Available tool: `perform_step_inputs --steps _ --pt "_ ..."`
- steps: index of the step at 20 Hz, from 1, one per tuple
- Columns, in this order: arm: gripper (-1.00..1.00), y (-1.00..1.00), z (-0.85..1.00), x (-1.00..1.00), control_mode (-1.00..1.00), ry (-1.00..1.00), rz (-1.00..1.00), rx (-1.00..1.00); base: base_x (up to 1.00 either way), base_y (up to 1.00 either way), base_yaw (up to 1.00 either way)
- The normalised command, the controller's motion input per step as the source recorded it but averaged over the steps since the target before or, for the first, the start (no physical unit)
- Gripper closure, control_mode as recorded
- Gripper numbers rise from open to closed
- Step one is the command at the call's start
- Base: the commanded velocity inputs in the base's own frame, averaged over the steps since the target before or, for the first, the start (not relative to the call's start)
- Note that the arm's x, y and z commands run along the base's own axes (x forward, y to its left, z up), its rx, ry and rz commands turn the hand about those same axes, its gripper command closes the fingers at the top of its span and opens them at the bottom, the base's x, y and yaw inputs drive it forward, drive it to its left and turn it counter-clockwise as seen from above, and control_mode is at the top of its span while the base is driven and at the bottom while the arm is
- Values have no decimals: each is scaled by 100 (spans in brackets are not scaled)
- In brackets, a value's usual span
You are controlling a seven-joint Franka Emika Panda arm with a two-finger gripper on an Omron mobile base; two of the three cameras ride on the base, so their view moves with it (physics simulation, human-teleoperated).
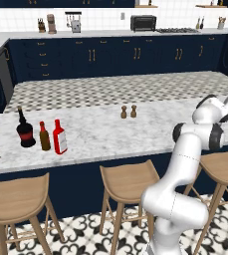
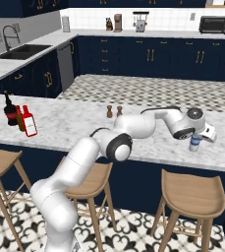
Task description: Move the plastic bottles in the middle to the plastics group, and the glass bottles in the middle to the glass group.
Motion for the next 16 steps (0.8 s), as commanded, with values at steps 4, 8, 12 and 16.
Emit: perform_step_inputs --steps 4,8,12,16 --pt "100 0 -40 2 -100 2 4 -5 0 0 0" --pt "100 0 -40 0 -100 1 5 -3 0 0 0" --pt "-100 -1 -38 0 -100 2 4 -2 0 0 0" --pt "-100 -1 -30 0 -100 0 4 0 0 0 0"
